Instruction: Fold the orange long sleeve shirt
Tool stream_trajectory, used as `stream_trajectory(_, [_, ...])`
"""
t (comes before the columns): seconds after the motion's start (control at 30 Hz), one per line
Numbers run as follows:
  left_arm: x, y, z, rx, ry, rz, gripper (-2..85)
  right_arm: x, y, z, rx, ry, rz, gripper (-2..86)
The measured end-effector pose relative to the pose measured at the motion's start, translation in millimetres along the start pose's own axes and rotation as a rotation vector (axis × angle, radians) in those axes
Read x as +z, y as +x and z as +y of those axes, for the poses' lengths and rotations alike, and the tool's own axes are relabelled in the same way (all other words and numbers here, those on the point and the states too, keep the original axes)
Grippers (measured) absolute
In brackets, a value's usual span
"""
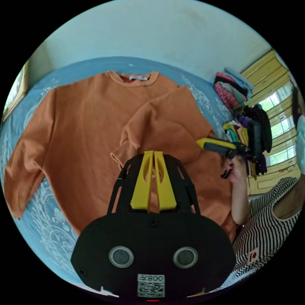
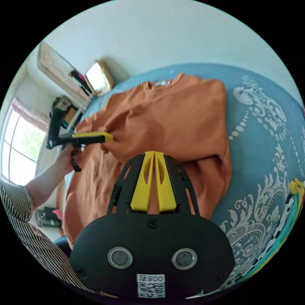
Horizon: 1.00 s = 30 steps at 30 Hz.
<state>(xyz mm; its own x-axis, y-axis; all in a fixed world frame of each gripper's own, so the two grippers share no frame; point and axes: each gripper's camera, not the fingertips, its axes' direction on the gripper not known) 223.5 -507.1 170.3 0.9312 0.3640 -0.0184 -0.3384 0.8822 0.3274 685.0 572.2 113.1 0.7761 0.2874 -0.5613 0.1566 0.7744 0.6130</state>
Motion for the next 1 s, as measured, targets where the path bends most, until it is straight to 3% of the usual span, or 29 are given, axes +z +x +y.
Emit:
stream_trajectory(0.13, [-46.9,0.0,23.4,0.001,0.089,-0.017,0.3,-9.9,0.0,-7.9,0.015,0.033,-0.014,0.1])
stream_trajectory(0.27, [-52.5,-20.9,45.5,-0.033,-0.011,0.044,0.4,-4.4,-3.1,-16.3,0.01,0.016,-0.015,0.1])
stream_trajectory(0.43, [-118.1,-51.8,71.9,-0.188,0.132,0.042,0.6,-5.8,-10.5,-21.7,-0.008,0.039,0.0,0.2])
stream_trajectory(0.53, [-173.8,-90.7,107.1,-0.357,0.234,0.027,1.1,-5.7,-18.3,-25.8,-0.021,0.045,0.032,0.2])
stream_trajectory(0.7, [-270.4,-196.3,212.2,-0.805,0.618,0.109,4.3,-1.7,-37.6,-33.2,-0.061,0.044,0.14,0.2])
stream_trajectory(0.8, [-291.5,-254.1,263.5,-1.02,0.744,0.179,8.7,-1.6,-31.3,-38.1,-0.044,0.041,0.107,0.3])
stream_trajectory(1.0, [-297.1,-312.7,296.0,-1.164,0.849,0.23,11.7,1.0,-16.8,-45.2,-0.02,0.042,0.059,0.2])
